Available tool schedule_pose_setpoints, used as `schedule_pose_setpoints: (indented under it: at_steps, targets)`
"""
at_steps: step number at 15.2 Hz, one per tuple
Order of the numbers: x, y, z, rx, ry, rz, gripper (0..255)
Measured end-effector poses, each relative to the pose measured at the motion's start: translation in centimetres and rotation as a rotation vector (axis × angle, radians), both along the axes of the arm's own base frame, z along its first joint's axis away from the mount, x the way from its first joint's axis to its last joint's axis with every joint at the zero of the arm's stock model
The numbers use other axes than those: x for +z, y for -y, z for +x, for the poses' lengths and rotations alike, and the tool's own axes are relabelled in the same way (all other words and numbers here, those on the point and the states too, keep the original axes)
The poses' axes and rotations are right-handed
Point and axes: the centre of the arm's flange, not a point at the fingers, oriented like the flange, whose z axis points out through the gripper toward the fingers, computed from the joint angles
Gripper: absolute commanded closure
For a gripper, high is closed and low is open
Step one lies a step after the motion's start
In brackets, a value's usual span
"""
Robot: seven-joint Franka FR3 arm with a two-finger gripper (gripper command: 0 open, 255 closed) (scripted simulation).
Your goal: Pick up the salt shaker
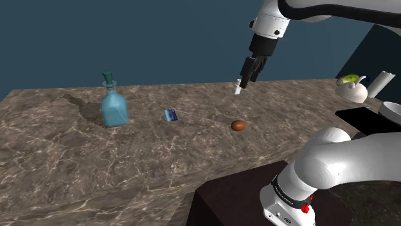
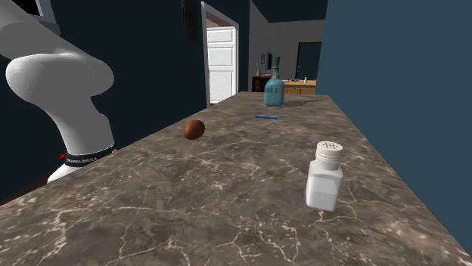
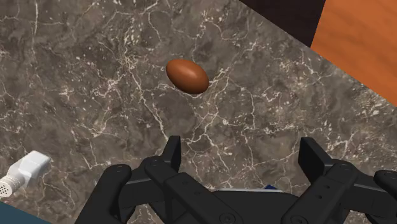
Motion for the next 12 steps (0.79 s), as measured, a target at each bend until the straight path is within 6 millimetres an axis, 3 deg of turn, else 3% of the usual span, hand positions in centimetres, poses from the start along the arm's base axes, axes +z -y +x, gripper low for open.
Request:
schedule_pose_setpoints:
  at_steps: [2,5,12]
  targets:
    - [-0.2,0.4,0.3,0.0,0.0,-0.001,0]
    - [-1.1,2.7,2.0,-0.003,0.002,-0.005,0]
    - [-4.2,9.9,7.0,-0.009,0.009,-0.017,0]
